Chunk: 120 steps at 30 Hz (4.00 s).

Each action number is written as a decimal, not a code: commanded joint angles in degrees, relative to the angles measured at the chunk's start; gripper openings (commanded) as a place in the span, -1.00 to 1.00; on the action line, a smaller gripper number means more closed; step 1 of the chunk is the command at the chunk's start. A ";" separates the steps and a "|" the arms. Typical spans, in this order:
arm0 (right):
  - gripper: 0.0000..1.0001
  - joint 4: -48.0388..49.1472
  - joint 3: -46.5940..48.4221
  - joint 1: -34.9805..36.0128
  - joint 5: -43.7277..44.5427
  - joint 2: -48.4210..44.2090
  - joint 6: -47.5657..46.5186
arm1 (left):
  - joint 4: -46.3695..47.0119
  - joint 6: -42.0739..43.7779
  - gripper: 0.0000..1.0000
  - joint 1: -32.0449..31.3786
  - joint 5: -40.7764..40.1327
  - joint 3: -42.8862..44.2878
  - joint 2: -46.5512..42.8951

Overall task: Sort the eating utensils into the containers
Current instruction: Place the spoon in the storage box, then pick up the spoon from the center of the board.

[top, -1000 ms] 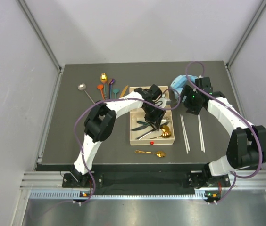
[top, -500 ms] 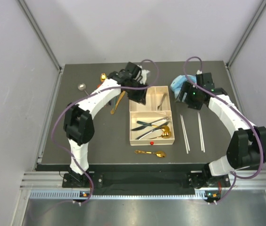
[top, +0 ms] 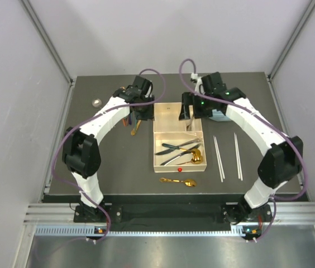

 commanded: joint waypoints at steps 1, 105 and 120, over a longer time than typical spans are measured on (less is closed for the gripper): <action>0.64 -7.18 2.98 2.45 -3.73 4.41 -4.62 | 1.25 -2.92 -0.19 1.47 -4.35 0.81 -2.44; 0.86 19.27 -49.14 -17.33 7.60 -41.82 4.61 | 14.43 21.68 0.17 -44.58 -2.16 -22.83 1.69; 0.85 19.80 -50.37 -17.68 7.16 -42.43 5.04 | 15.49 21.95 -0.68 -44.58 -0.04 -23.71 3.27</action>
